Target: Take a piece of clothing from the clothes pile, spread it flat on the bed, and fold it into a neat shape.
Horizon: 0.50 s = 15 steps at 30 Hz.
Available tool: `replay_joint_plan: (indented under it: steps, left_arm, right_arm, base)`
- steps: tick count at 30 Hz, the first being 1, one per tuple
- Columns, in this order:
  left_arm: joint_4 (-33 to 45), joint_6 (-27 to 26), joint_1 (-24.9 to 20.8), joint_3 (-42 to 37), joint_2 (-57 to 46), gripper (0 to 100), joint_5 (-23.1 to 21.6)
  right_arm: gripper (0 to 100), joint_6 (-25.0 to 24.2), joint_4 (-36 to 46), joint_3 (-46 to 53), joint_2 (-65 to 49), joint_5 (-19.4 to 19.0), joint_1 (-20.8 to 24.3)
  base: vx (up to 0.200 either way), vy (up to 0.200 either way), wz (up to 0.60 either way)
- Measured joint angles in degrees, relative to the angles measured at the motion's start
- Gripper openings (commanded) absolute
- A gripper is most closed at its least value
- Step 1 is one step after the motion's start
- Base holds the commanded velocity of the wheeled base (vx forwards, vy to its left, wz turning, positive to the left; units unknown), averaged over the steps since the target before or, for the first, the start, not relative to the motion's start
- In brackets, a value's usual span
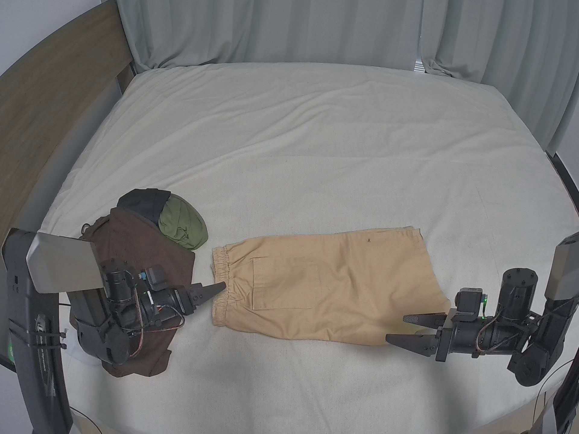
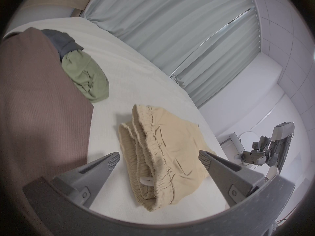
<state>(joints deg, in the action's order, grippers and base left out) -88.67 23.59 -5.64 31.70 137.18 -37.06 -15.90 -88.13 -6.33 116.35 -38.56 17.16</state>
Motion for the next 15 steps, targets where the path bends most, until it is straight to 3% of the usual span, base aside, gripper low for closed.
replay_joint_plan:
  steps: [15]
  left_arm:
    - [-0.3,-0.9,-2.9,1.3,7.8,100,3.5]
  right_arm:
    - [100,0.2,0.0,0.1,0.1,0.1,0.0]
  base:
    - [0.0,0.0,0.0]
